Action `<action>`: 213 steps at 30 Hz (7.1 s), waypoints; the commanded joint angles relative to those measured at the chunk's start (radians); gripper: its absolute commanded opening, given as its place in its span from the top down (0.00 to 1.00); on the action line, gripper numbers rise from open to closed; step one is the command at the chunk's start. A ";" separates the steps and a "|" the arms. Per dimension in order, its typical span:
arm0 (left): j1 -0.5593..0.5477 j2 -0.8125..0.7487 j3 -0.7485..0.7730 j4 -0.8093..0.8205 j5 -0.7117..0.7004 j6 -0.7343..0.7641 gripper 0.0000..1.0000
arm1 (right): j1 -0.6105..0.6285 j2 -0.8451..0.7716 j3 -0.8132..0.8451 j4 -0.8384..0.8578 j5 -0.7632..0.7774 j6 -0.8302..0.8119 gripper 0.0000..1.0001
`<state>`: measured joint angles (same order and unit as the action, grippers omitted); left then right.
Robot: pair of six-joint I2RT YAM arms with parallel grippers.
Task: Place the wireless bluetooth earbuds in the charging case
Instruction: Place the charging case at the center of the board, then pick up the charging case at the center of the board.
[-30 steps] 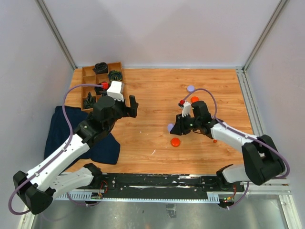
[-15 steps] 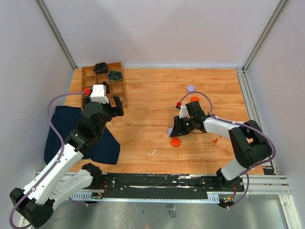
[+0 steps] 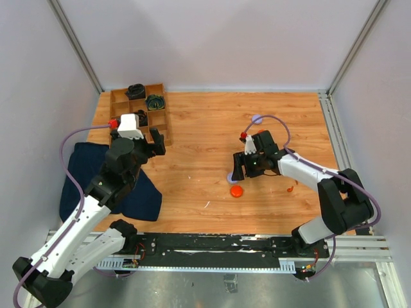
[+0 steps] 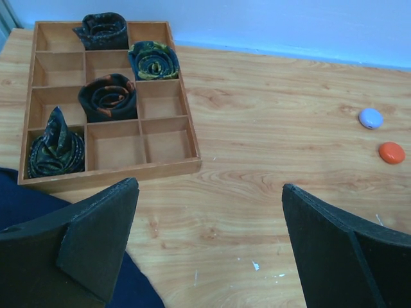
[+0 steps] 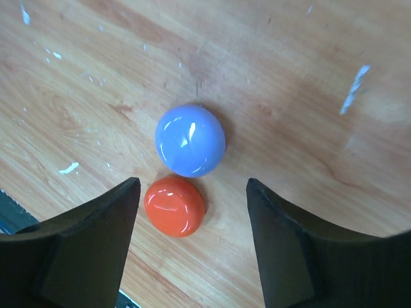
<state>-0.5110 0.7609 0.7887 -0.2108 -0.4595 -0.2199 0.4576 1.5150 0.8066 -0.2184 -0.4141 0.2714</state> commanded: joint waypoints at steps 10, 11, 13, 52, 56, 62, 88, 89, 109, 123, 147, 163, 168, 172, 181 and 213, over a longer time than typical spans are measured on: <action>0.012 -0.022 -0.011 0.039 0.008 -0.015 0.01 | -0.116 0.056 0.283 -0.131 0.344 -0.237 0.17; 0.012 -0.022 -0.011 0.039 0.008 -0.015 0.01 | -0.129 0.073 0.300 -0.125 0.357 -0.249 0.16; 0.012 -0.020 -0.011 0.039 0.010 -0.013 0.01 | -0.157 0.109 0.334 -0.105 0.368 -0.270 0.14; 0.042 0.000 -0.026 0.060 0.083 -0.007 0.01 | -0.322 0.603 0.755 -0.199 0.273 -0.391 0.49; 0.042 0.001 -0.031 0.068 0.126 0.001 0.01 | -0.320 0.537 0.714 -0.200 0.255 -0.423 0.52; 0.042 0.002 -0.028 0.067 0.181 0.007 0.01 | -0.300 0.381 0.604 -0.196 0.213 -0.483 0.53; 0.042 0.183 0.019 0.095 0.865 -0.181 0.01 | 0.151 -0.254 0.391 -0.329 0.014 -0.967 0.52; 0.042 0.189 0.016 0.107 0.890 -0.200 0.01 | 0.172 -0.259 0.394 -0.335 0.014 -0.981 0.53; -0.037 0.334 -0.003 0.207 1.129 -0.363 0.11 | 0.482 -0.204 0.501 -0.396 0.149 -1.165 0.53; -0.064 0.372 -0.049 0.318 1.157 -0.419 0.31 | 0.509 -0.189 0.505 -0.384 0.140 -1.170 0.52; -0.069 0.355 -0.097 0.418 1.173 -0.443 0.82 | 0.508 -0.222 0.468 -0.342 0.130 -1.147 0.42; -0.070 0.224 -0.254 0.720 1.018 -0.421 0.86 | 0.281 -0.354 0.368 -0.186 -0.196 -0.603 0.18; -0.069 0.181 -0.294 0.826 0.964 -0.433 0.86 | 0.237 -0.404 0.215 0.132 -0.230 -0.241 0.19; -0.069 0.155 -0.333 0.942 0.947 -0.488 0.86 | 0.235 -0.428 0.074 0.425 -0.211 -0.026 0.23; -0.069 0.113 -0.398 1.079 0.900 -0.580 0.86 | 0.235 -0.427 -0.156 1.040 -0.114 0.320 0.29; -0.089 0.120 -0.447 1.222 0.863 -0.657 0.76 | 0.235 -0.245 -0.157 1.506 -0.263 0.564 0.90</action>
<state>-0.5980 0.8906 0.3679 0.9684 0.4210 -0.8803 0.7006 1.2922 0.6415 1.2373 -0.6353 0.8539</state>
